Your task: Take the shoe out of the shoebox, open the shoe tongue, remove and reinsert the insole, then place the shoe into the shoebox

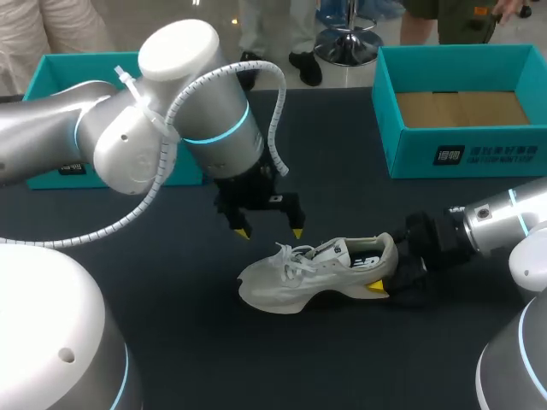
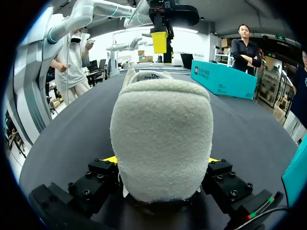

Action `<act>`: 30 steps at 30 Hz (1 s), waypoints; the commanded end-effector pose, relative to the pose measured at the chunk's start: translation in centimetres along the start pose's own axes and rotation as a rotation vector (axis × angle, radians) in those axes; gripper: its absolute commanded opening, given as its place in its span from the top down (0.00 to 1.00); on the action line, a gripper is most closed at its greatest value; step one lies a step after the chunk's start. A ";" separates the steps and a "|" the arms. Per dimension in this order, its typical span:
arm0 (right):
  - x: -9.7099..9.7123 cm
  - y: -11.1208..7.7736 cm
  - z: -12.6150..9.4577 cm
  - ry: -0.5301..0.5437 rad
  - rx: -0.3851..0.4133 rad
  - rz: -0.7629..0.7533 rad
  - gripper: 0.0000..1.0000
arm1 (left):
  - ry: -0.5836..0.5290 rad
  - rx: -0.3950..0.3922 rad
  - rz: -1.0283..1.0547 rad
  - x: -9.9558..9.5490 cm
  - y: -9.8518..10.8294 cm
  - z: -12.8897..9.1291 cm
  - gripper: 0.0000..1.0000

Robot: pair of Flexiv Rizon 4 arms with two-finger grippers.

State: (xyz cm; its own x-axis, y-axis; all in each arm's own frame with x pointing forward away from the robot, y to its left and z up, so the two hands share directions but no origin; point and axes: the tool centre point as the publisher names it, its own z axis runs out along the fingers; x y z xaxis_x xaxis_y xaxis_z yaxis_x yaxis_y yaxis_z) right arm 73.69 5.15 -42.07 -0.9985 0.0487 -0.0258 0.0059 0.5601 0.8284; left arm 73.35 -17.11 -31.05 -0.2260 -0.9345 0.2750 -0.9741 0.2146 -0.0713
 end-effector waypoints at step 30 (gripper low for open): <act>0.0 0.1 0.2 -0.001 0.005 0.000 1.00 | -0.021 0.048 -0.003 6.6 0.7 1.5 0.00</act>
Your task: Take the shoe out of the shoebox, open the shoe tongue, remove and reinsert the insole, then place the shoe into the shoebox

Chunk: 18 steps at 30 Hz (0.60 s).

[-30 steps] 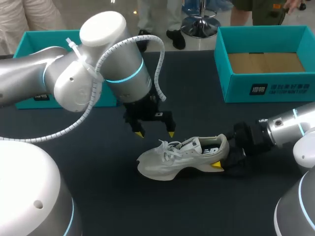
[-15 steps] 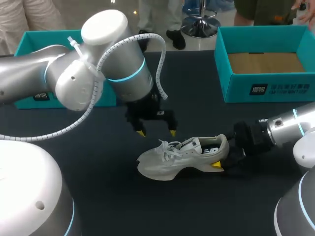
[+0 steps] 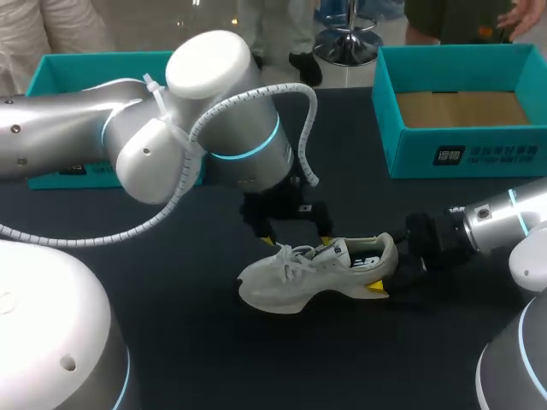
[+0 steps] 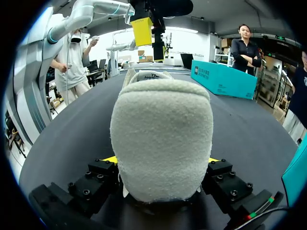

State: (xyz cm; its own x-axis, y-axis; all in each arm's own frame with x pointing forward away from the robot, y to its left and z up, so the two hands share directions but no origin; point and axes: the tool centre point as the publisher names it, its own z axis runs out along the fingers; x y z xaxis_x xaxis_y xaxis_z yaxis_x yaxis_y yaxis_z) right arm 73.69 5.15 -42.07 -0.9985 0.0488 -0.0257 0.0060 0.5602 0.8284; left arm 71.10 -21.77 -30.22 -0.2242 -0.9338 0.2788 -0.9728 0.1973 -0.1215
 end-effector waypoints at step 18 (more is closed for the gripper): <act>0.0 0.1 0.2 -0.001 0.005 0.000 1.00 | -0.104 0.067 -0.042 4.7 -0.7 3.8 0.00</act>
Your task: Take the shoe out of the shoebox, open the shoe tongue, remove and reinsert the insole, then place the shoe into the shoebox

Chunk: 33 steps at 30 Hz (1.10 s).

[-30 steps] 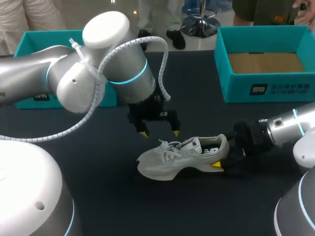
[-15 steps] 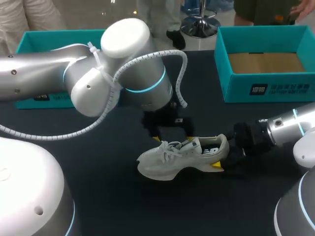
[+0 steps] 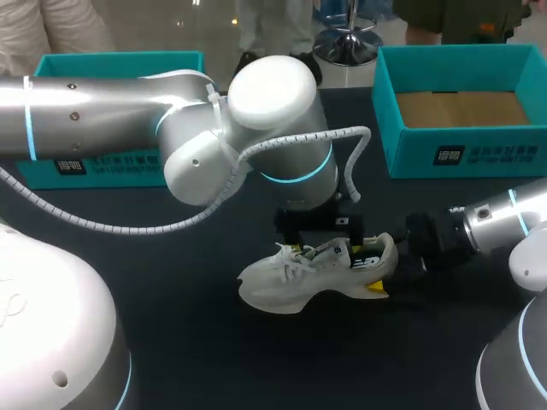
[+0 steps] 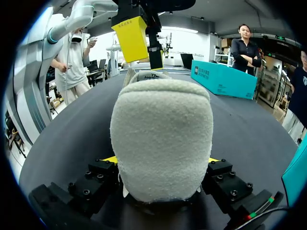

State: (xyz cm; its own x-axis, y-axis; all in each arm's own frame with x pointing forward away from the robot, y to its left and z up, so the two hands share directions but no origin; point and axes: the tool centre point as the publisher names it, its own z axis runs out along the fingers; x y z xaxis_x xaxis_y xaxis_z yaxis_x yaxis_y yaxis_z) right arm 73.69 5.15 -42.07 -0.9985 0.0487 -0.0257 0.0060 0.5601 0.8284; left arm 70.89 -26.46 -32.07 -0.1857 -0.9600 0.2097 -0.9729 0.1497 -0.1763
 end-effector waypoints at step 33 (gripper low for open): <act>0.0 0.1 0.2 -0.001 0.005 0.000 1.00 | -0.151 0.024 -0.180 -2.3 1.3 0.8 0.00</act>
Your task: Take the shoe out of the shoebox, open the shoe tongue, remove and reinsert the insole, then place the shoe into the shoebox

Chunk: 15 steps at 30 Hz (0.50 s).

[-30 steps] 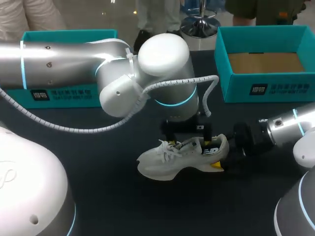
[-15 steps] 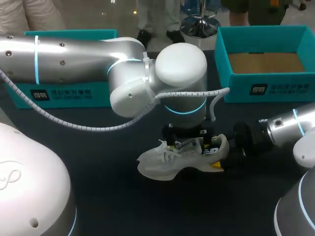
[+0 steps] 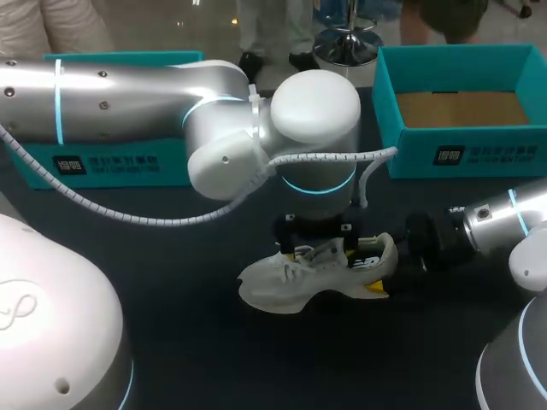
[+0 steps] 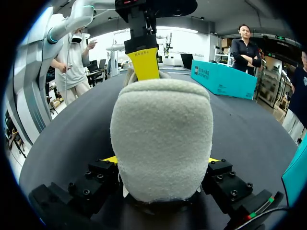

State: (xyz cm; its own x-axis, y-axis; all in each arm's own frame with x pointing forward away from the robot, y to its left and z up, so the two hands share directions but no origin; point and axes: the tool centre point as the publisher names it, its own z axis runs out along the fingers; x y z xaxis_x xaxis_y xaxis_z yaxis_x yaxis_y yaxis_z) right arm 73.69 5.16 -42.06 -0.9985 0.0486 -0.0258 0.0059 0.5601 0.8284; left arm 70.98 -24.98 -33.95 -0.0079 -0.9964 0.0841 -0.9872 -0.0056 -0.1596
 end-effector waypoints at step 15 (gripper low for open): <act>0.0 0.1 0.2 -0.001 0.005 0.000 1.00 | 0.133 -0.144 -0.010 -0.5 1.5 -0.4 0.91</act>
State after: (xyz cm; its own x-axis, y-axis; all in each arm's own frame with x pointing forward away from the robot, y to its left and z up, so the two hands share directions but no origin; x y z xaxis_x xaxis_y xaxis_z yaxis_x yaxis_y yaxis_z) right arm 73.69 5.17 -42.05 -0.9985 0.0486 -0.0260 0.0057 0.5599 0.8285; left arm 68.74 -24.98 -33.19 0.0004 -0.9853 0.1711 -0.9983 -0.0103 -0.0574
